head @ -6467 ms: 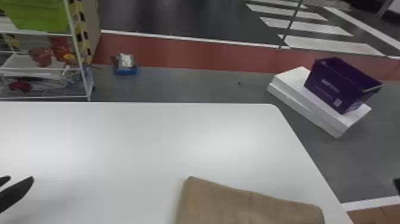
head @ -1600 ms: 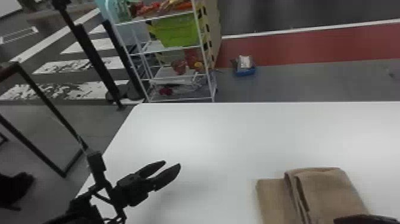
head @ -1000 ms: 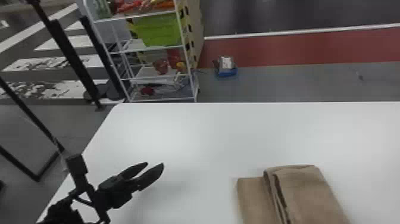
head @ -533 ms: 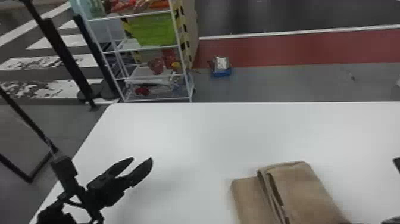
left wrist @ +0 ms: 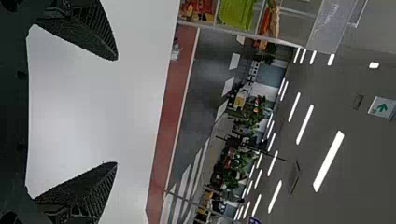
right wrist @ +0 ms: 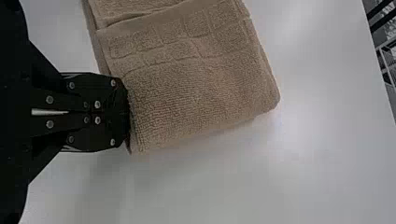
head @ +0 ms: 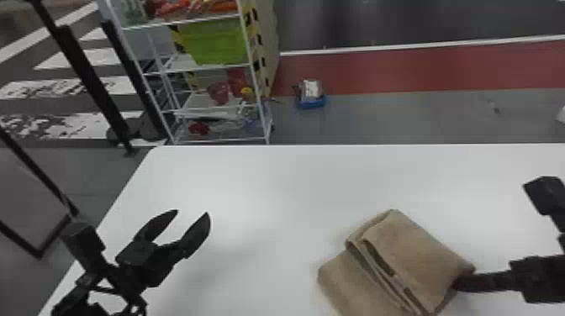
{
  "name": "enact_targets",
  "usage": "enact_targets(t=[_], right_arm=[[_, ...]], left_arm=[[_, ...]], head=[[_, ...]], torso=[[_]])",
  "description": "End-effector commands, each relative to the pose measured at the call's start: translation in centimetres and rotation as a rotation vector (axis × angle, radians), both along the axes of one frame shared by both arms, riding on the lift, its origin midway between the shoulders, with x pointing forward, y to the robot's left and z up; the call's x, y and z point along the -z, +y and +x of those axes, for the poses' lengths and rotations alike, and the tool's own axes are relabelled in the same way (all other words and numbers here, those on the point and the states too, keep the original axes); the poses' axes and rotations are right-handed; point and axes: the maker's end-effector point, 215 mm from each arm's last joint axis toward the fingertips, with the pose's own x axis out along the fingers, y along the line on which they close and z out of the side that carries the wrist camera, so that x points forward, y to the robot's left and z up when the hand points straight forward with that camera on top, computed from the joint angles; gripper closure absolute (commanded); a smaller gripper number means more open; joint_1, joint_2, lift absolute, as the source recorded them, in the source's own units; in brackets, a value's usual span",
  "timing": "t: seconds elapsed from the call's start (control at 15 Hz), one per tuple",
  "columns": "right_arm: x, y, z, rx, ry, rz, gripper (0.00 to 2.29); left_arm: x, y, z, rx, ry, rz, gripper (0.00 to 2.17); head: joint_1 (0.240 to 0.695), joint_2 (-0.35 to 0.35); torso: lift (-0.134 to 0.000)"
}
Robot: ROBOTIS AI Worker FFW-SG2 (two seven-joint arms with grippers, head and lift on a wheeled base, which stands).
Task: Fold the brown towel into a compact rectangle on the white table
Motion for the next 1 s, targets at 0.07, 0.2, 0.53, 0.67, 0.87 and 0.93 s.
enact_targets(t=[0.07,0.2,0.53,0.67,0.87,0.93], right_arm=[[-0.5,1.0,4.1,0.016,-0.015,-0.036,2.26],[-0.3,2.8,5.8,0.016,0.0,-0.043,2.26],[0.1,7.8,8.7,-0.019,0.009,-0.08,2.26],[-0.4,9.3,10.8,-0.047,-0.037,-0.111,2.26],[-1.2,9.5,13.5,-0.076,-0.11,-0.148,2.26],[-1.2,9.5,13.9,-0.081,-0.121,-0.156,2.26]], left_arm=[[0.1,0.0,-0.1,-0.001,0.001,-0.002,0.08],[0.1,-0.1,-0.2,0.002,0.002,-0.004,0.08],[0.2,-0.2,-0.3,0.005,0.004,-0.006,0.08],[0.4,-0.2,-0.4,0.005,0.006,-0.007,0.08],[0.4,-0.3,-0.4,0.009,0.005,-0.008,0.09],[0.4,-0.3,-0.4,0.009,0.005,-0.008,0.09]], head=[[0.695,0.192],[0.695,0.19],[0.695,0.228],[0.695,0.252],[0.695,0.265],[0.695,0.264]], torso=[[-0.124],[-0.124],[-0.124],[-0.124],[-0.124],[-0.124]])
